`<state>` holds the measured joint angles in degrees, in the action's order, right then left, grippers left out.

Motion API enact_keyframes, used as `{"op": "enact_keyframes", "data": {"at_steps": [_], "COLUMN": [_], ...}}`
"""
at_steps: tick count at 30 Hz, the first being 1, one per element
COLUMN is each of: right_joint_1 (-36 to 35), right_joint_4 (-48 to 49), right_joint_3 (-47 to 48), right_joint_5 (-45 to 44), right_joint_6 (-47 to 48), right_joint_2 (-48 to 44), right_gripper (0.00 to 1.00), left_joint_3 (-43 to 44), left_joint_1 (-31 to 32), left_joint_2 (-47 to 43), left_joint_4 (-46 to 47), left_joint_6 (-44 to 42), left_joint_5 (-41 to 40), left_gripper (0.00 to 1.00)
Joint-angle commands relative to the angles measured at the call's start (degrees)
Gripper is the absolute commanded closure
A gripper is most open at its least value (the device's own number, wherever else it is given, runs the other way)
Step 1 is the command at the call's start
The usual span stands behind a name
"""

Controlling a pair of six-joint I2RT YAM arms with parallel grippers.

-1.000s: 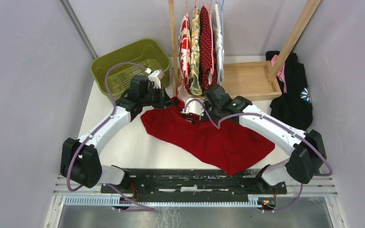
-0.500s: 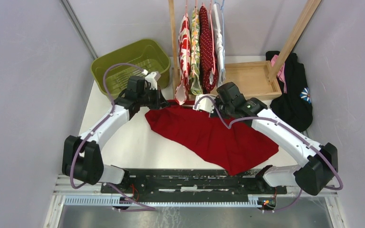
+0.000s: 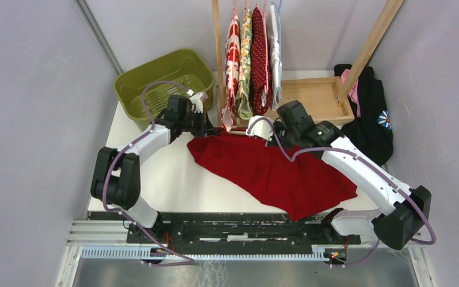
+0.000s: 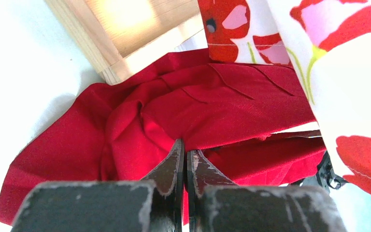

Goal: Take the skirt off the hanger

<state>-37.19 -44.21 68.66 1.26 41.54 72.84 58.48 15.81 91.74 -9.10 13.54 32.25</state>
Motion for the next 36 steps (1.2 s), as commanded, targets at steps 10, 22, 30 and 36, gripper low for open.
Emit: {"op": "enact_keyframes", "data": {"at_steps": [10, 22, 30, 36], "right_joint_1": [0.5, -7.9, -11.3, -12.1], "right_joint_4": [0.2, 5.7, 9.0, 11.6], "right_joint_3": [6.5, 13.6, 19.5, 22.3], "right_joint_5": [-0.3, 2.4, 4.4, 7.2], "right_joint_6": [1.3, 0.6, -0.5, -3.5], "right_joint_2": [3.8, 16.7, 22.5, 25.1], "right_gripper": [0.99, 0.99, 0.99, 0.99], "left_joint_3": [3.6, 11.9, 10.3, 9.7], "left_joint_1": [-2.1, 2.9, 6.3, 6.4], "left_joint_2": [-4.9, -7.2, -7.3, -7.8], "left_joint_4": [-0.8, -2.4, -1.0, -1.1], "left_joint_6": [-2.7, 0.5, 1.6, 1.2], "left_joint_5": [-1.8, -2.5, -3.7, -4.3], "left_gripper": [0.97, 0.97, 0.97, 0.97]}}
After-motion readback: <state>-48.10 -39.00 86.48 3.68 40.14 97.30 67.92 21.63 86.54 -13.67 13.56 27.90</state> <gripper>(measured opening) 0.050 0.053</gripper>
